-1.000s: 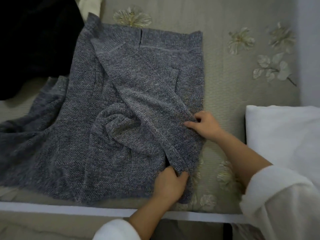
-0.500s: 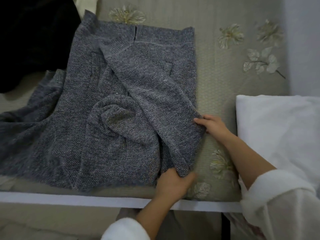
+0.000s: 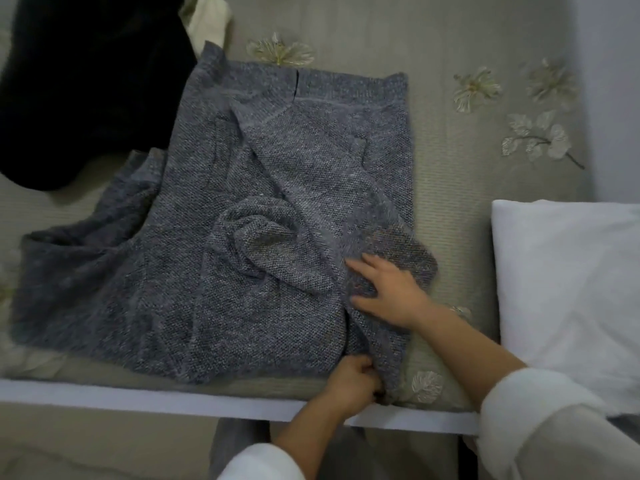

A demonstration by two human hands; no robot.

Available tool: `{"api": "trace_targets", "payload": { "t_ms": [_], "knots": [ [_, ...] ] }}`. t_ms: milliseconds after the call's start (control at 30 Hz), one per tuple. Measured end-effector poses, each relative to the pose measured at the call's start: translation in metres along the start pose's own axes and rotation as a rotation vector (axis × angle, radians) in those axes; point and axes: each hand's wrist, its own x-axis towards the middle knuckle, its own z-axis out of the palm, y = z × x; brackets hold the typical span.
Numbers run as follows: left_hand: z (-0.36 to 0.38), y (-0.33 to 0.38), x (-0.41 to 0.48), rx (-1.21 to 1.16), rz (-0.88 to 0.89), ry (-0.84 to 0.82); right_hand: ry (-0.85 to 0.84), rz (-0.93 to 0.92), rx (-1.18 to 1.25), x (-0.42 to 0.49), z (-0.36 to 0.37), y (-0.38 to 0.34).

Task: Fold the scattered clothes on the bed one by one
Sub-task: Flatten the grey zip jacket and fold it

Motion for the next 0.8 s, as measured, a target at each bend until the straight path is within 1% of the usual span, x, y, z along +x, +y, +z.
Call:
{"api": "trace_targets", "payload": {
  "t_ms": [33, 67, 100, 200, 267, 333, 433, 500, 600, 667, 700, 733, 800],
  "knots": [
    [-0.007, 0.0, -0.003, -0.015, -0.002, -0.018, -0.074, 0.025, -0.049, 0.003, 0.003, -0.005],
    [-0.017, 0.002, -0.01, -0.041, -0.014, -0.029, -0.095, 0.053, -0.078, 0.005, 0.004, -0.011],
    [-0.029, 0.006, -0.017, -0.069, -0.019, -0.031, -0.078, 0.087, -0.061, 0.007, 0.003, -0.017],
    [-0.083, 0.02, -0.041, -0.137, 0.045, 0.001, 0.071, 0.153, 0.11, 0.014, -0.009, -0.04],
    [-0.131, 0.028, -0.054, -0.212, 0.117, 0.079, 0.201, 0.145, 0.181, 0.021, -0.017, -0.062],
    [-0.185, 0.031, -0.065, -0.302, 0.189, 0.269, 0.289, 0.125, 0.196, 0.032, -0.022, -0.093],
    [-0.269, 0.026, -0.088, -0.341, 0.333, 0.644, 0.328, 0.075, 0.127, 0.057, -0.016, -0.155],
    [-0.32, 0.017, -0.103, -0.305, 0.439, 0.882, 0.308, 0.039, 0.056, 0.074, -0.005, -0.199],
    [-0.39, -0.002, -0.12, -0.283, 0.512, 1.173, 0.247, 0.025, -0.057, 0.098, 0.017, -0.253],
    [-0.432, -0.019, -0.124, -0.268, 0.444, 1.334, 0.147, 0.063, -0.084, 0.109, 0.032, -0.275],
    [-0.451, -0.027, -0.124, -0.28, 0.37, 1.351, 0.075, 0.096, -0.096, 0.114, 0.039, -0.282],
    [-0.469, -0.038, -0.12, -0.301, 0.273, 1.314, -0.001, 0.126, -0.118, 0.117, 0.046, -0.286],
    [-0.486, -0.047, -0.114, -0.353, 0.067, 1.079, -0.1, 0.159, -0.168, 0.119, 0.053, -0.285]
  ]
}}
